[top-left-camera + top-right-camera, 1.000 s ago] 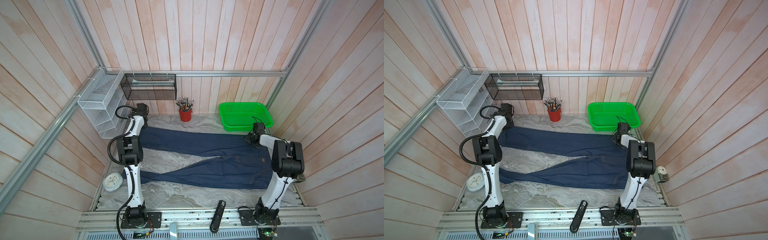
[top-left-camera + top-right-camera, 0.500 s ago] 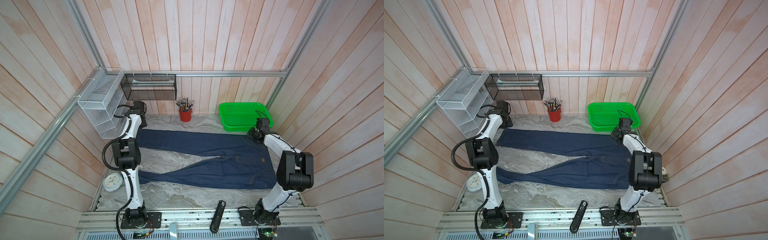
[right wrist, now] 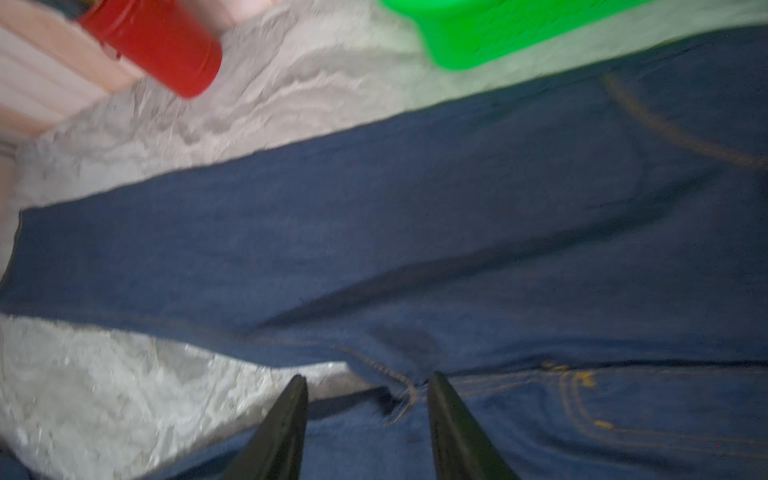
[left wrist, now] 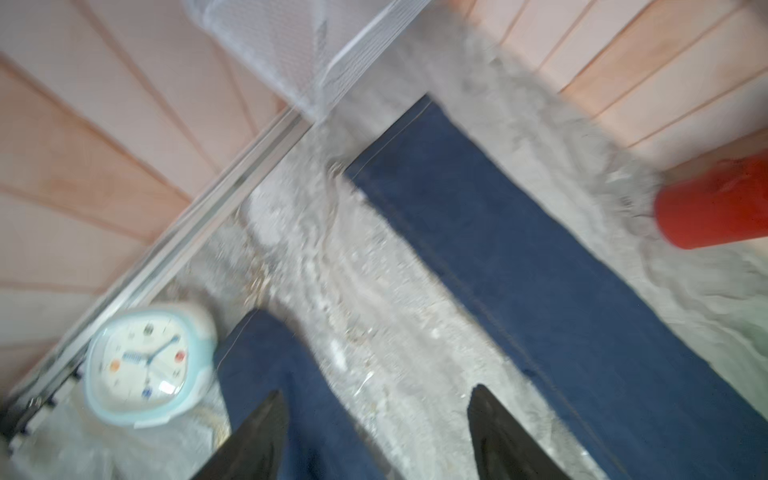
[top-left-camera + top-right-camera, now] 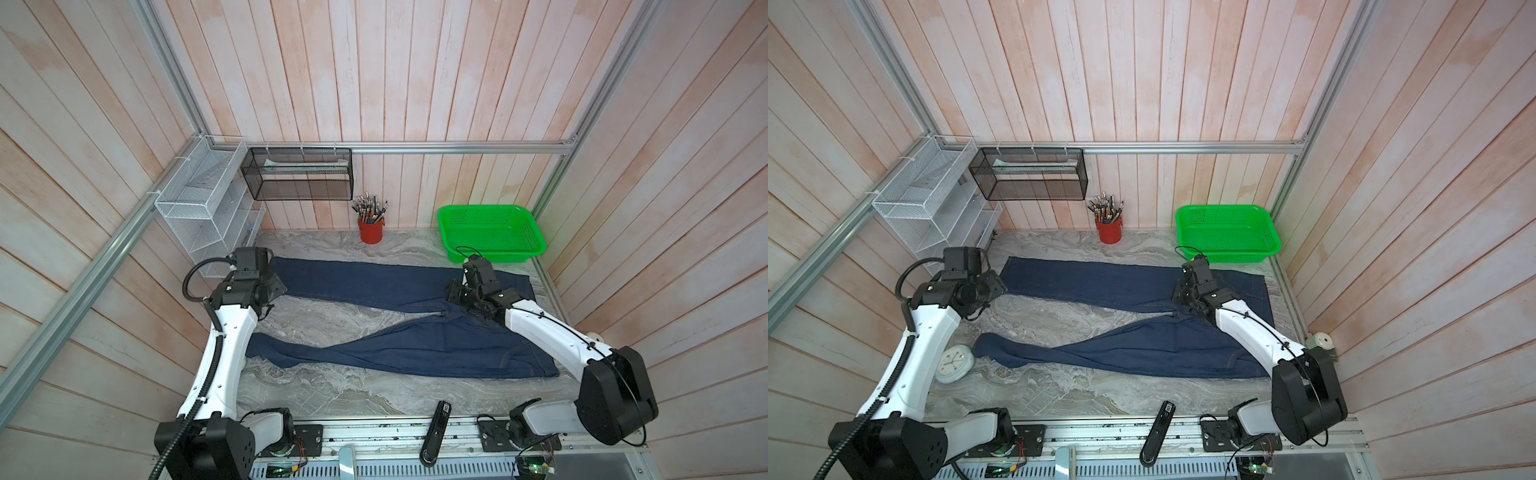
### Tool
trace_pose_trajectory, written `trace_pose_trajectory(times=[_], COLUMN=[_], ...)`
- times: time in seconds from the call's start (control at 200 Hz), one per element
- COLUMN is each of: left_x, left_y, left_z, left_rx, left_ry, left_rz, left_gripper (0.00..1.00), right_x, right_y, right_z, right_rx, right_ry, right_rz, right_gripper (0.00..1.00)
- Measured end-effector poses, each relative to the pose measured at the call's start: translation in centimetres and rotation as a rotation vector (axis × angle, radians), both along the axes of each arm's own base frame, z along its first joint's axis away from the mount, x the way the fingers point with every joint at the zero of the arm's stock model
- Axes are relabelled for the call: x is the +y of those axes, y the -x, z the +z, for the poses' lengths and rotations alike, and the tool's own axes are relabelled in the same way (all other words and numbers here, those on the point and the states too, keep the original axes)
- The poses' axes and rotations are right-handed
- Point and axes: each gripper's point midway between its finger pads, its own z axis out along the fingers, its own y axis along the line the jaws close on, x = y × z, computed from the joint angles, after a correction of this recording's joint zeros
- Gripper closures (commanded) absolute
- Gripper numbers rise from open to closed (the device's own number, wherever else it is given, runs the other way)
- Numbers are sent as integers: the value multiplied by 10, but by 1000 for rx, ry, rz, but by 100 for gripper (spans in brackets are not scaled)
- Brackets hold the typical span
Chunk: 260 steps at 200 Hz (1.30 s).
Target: Fold and stack the trousers
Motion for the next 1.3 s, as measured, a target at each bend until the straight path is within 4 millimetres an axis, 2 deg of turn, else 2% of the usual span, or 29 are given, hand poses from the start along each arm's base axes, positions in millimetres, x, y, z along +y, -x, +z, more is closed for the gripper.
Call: trace_pose_trajectory(times=[0.105, 0.22, 0.335, 0.46, 0.61, 0.665, 0.71, 0.75, 0.815, 0.87, 0.915, 1.015, 1.07, 1.115, 1.15, 1.22, 1.3], left_x=[15, 23, 23, 9, -1, -3, -4, -4, -4, -4, -5, -11, -20, -33, -49, -94, -152], left_y=[33, 51, 60, 67, 71, 73, 74, 75, 74, 73, 73, 63, 46, 24, 4, -35, -60], left_z=[-40, -69, -97, -128, -147, -150, -152, -153, -153, -153, -153, -145, -129, -107, -86, -34, 15], left_rx=[97, 150, 183, 238, 274, 277, 282, 284, 282, 277, 275, 254, 220, 168, 114, -16, -134], left_ry=[72, 151, 239, 334, 392, 402, 405, 405, 408, 410, 412, 424, 405, 379, 360, 331, 307], left_rz=[128, 211, 261, 271, 277, 281, 277, 279, 279, 280, 274, 245, 183, 102, 22, -181, -423], left_gripper=[20, 17, 14, 15, 23, 29, 38, 51, 80, 99, 100, 100, 100, 100, 100, 100, 100], right_x=[21, 28, 25, 21, 20, 20, 20, 20, 20, 20, 21, 20, 19, 18, 16, 12, 6], right_y=[21, 30, 36, 43, 43, 43, 43, 43, 42, 41, 40, 39, 38, 37, 36, 33, 30], right_z=[-14, -24, -30, -30, -26, -26, -26, -26, -26, -25, -24, -23, -23, -23, -22, -22, -18], right_rx=[38, 61, 72, 66, 56, 55, 55, 54, 51, 46, 41, 33, 29, 28, 26, 21, 8], right_ry=[-10, -18, -17, -20, -26, -25, -23, -24, -23, -25, -27, -27, -26, -24, -22, -18, -16], right_rz=[62, 84, 83, 83, 83, 82, 80, 80, 78, 78, 78, 73, 68, 63, 57, 43, 22], right_gripper=[51, 51, 51, 51, 51, 51, 51, 51, 51, 51, 51, 51, 51, 51, 51, 51, 51])
